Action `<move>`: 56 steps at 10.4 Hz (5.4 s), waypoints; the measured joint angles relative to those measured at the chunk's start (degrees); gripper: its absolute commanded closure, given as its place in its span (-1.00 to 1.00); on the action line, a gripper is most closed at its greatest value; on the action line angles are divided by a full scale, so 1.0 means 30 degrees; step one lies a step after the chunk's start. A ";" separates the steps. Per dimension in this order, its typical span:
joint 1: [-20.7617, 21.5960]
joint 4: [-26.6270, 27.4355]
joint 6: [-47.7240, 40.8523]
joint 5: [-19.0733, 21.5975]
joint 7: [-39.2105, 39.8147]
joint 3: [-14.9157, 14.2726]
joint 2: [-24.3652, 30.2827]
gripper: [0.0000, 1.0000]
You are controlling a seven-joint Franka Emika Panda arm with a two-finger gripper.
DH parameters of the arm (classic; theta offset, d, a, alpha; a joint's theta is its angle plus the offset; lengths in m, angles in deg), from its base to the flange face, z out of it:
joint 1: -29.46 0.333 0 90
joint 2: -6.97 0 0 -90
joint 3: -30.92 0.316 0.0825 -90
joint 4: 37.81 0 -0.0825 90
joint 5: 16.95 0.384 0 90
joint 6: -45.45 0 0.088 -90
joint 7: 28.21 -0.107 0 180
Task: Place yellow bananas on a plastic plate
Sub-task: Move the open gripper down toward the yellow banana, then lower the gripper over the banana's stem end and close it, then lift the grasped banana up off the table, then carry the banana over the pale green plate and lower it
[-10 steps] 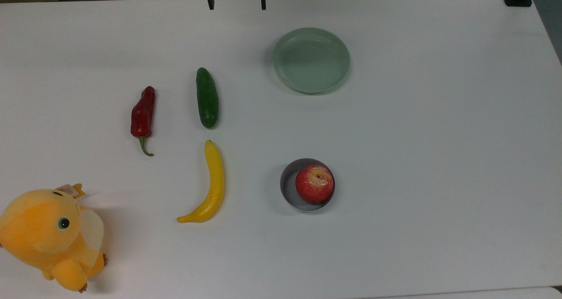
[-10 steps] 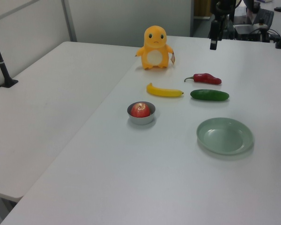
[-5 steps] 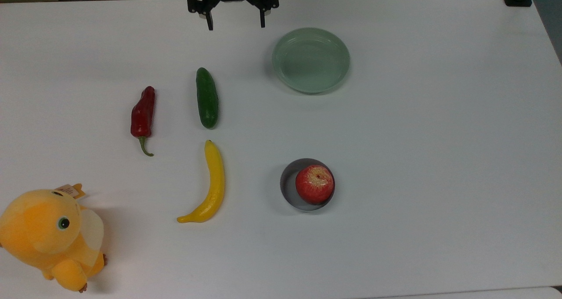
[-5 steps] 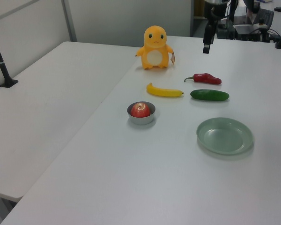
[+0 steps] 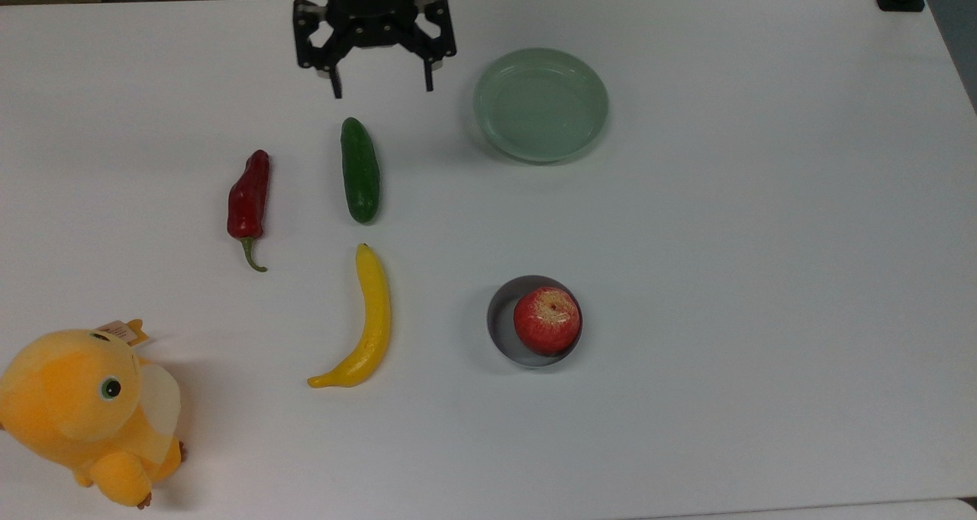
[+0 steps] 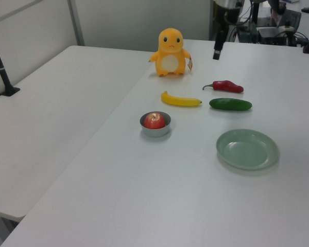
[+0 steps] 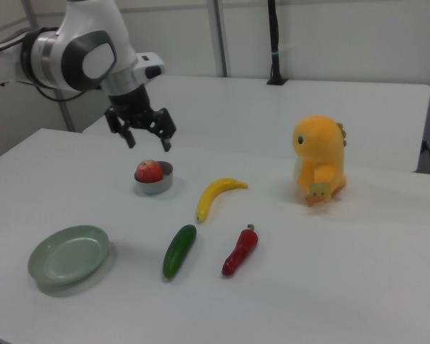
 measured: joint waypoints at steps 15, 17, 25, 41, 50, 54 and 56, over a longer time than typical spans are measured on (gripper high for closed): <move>-0.0841 -0.1305 1.2296 0.0051 -0.3203 -0.0029 -0.7485 -1.00; -0.0835 -0.1831 1.3415 0.0050 -0.3459 -0.0029 -0.8718 -1.00; -0.0535 -0.2049 1.5213 -0.0755 -0.3947 -0.0023 -1.0811 -0.52; -0.0275 -0.0826 0.8203 -0.1805 -0.4032 0.0002 -0.5593 0.67; 0.0688 0.1519 -0.1645 -0.1801 -0.9576 0.3754 -0.0812 0.67; 0.0739 0.4133 -0.1810 -0.1801 -1.1613 0.5413 -0.0751 0.67; 0.1036 0.5153 -0.1798 -0.1800 -1.2358 0.6116 -0.0782 0.67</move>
